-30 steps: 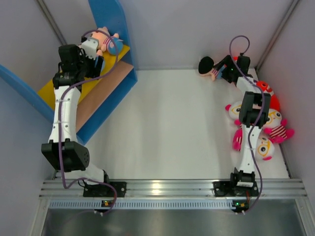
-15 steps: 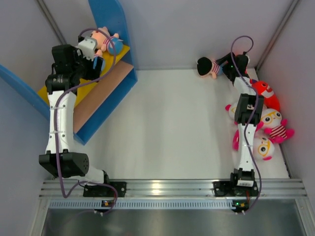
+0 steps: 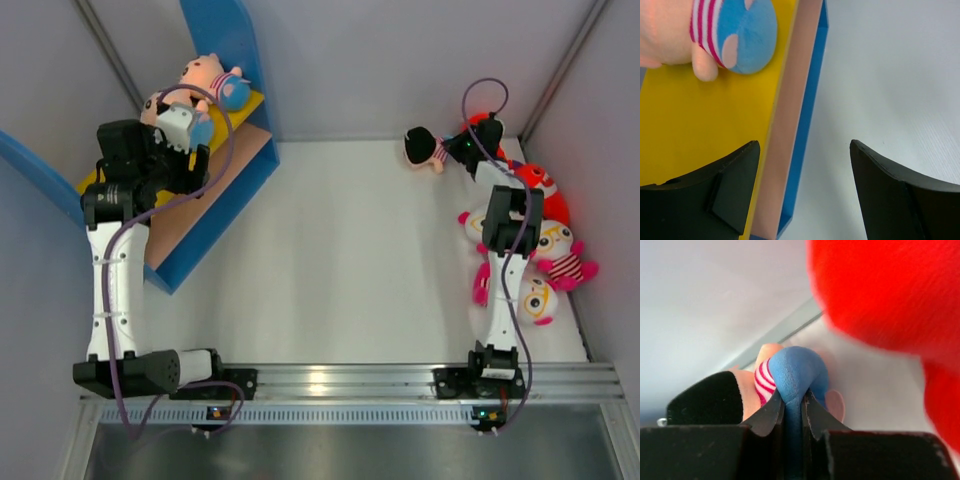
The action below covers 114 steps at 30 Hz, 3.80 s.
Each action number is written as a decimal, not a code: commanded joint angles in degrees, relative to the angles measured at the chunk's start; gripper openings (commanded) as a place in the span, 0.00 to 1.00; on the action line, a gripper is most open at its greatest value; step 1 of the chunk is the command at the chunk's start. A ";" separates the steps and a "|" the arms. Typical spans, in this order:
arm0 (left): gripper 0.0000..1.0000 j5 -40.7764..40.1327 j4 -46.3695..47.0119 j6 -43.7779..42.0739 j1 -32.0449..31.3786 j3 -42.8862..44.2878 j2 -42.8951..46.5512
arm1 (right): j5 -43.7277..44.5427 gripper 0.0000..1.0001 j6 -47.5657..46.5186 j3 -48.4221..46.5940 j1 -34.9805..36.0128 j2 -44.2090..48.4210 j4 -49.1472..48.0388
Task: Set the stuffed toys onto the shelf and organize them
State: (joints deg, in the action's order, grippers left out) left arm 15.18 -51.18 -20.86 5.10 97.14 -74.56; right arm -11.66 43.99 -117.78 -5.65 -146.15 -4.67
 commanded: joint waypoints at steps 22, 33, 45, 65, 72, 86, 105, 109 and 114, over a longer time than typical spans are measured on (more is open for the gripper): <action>0.81 31.49 -11.31 12.34 -0.71 -4.07 13.57 | 0.66 0.00 -56.19 54.05 50.79 75.83 -13.27; 0.99 34.58 -11.31 3.83 -9.57 -1.60 5.67 | -3.10 0.00 -73.77 56.78 61.37 72.85 -23.01; 0.72 21.83 -11.22 -6.55 -21.45 -2.05 0.47 | -5.48 0.00 -76.59 54.58 62.69 69.07 -25.31; 0.00 2.25 -11.14 -19.11 -21.36 1.29 2.57 | -2.59 0.77 -66.32 62.02 60.93 75.29 -20.90; 0.00 -19.73 -8.24 -38.00 -21.45 4.37 7.68 | 2.87 0.84 -66.05 73.47 60.85 87.34 -21.88; 0.00 -40.32 10.12 -71.24 -19.17 -5.30 8.21 | 0.06 0.84 -63.15 82.35 56.98 91.57 -27.93; 0.00 -13.62 22.18 -82.14 6.23 -16.19 4.16 | -3.37 0.84 -59.90 87.54 49.69 96.75 -30.31; 0.00 -9.73 22.26 -86.71 8.61 -19.71 7.59 | -3.81 0.84 -59.46 88.16 49.07 97.37 -30.75; 0.07 -9.55 22.17 -87.68 8.61 -20.33 8.03 | -3.98 0.84 -58.84 87.81 48.45 98.50 -30.32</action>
State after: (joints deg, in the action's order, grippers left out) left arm 2.33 -31.42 -106.26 13.47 77.12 -67.85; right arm -14.33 -16.19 -29.63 43.57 -49.69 -32.16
